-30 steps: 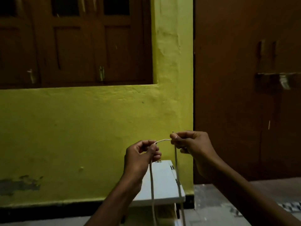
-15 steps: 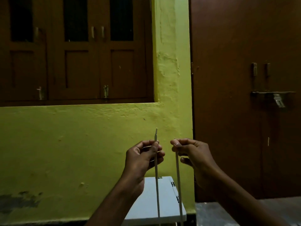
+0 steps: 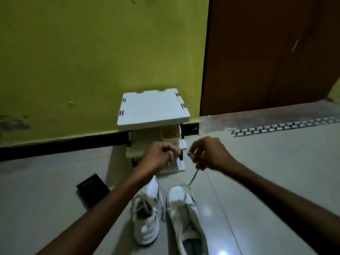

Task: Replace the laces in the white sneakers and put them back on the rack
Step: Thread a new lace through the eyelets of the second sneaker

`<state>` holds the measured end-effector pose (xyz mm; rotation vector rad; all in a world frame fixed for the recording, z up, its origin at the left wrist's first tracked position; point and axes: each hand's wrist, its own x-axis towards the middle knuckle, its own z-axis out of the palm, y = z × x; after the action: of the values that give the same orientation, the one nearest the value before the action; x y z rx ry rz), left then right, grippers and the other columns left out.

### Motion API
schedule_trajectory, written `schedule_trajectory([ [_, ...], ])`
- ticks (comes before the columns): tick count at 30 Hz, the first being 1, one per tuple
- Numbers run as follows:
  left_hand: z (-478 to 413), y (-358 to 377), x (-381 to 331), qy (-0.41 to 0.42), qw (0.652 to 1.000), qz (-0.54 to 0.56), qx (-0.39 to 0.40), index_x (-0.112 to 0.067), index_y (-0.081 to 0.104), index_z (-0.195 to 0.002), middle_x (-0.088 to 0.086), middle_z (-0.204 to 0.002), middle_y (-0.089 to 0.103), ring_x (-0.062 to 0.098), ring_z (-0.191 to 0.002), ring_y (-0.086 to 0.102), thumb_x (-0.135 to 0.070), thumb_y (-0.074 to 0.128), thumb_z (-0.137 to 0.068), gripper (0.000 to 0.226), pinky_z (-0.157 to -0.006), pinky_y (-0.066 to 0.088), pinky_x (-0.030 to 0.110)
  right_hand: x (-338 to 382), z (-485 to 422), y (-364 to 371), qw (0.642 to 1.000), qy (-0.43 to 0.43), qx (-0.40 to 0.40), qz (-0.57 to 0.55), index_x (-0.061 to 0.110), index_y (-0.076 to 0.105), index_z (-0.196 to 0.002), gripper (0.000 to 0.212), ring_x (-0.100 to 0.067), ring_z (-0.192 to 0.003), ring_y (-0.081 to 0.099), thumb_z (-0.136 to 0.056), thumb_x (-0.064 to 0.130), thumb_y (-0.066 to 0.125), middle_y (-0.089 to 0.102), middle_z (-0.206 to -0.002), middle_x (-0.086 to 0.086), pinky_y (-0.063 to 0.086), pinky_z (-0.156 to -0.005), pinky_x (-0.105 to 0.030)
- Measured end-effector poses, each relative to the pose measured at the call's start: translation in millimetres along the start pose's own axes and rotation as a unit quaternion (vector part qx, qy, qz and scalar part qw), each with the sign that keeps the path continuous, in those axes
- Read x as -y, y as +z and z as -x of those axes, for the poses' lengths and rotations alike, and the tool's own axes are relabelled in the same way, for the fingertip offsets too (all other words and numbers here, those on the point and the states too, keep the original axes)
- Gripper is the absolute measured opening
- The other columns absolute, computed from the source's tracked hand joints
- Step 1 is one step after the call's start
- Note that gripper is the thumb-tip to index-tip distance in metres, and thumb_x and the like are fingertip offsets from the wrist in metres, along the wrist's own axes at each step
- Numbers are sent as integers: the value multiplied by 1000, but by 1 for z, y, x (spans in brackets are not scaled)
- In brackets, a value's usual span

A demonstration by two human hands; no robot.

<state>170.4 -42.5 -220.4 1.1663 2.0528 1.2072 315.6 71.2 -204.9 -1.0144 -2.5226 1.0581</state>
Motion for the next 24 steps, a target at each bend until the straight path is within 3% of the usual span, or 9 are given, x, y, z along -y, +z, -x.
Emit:
schedule_trajectory([
  [3,16,49,70,-50,991,-109,67,-21,75,-97,-4,-97,72,5,-78,63,-11,60,-92,19,-63,45,12,-65,13,59,993,35,54,103,13,76,-91,9,-19,-74,73,-84,11,70,75,-83,-8,60,-76,-33],
  [5,21,74,107,-58,980,-162,104,-20,75,-104,-3,-111,71,10,-99,64,-22,68,-88,17,-79,45,17,-98,17,89,987,49,84,130,15,77,-92,14,-21,-80,72,-84,9,67,75,-87,-8,58,-79,-33],
  [7,23,91,128,-62,972,-192,121,-19,73,-109,-2,-114,68,13,-106,61,-30,73,-83,28,-85,44,22,-119,19,109,986,50,98,123,17,75,-96,17,-20,-78,71,-84,9,65,74,-87,-7,58,-76,-33],
  [10,21,104,143,-48,970,-205,121,-17,72,-101,-4,-96,63,15,-97,61,-31,79,-75,31,-71,34,18,-135,17,128,986,40,95,134,23,72,-104,26,-21,-82,69,-82,13,63,73,-91,-4,53,-70,-26],
  [12,19,108,149,-38,971,-207,110,-16,70,-95,-7,-89,57,13,-89,58,-29,81,-70,31,-69,32,18,-138,16,136,984,33,94,149,23,72,-98,24,-20,-78,68,-81,11,61,72,-86,-2,50,-65,-26],
  [17,20,120,159,-28,972,-217,83,-16,67,-104,-1,-101,62,15,-95,56,-32,80,-71,38,-74,34,21,-142,10,141,978,17,88,187,15,68,-76,11,-25,-68,65,-79,17,58,67,-72,-4,53,-64,-32],
  [24,23,126,169,-10,974,-215,72,-16,64,-110,-1,-105,61,16,-100,55,-27,78,-73,40,-75,31,19,-137,5,137,972,26,93,216,14,72,-80,12,-28,-73,65,-72,11,62,70,-79,-8,55,-69,-33],
])
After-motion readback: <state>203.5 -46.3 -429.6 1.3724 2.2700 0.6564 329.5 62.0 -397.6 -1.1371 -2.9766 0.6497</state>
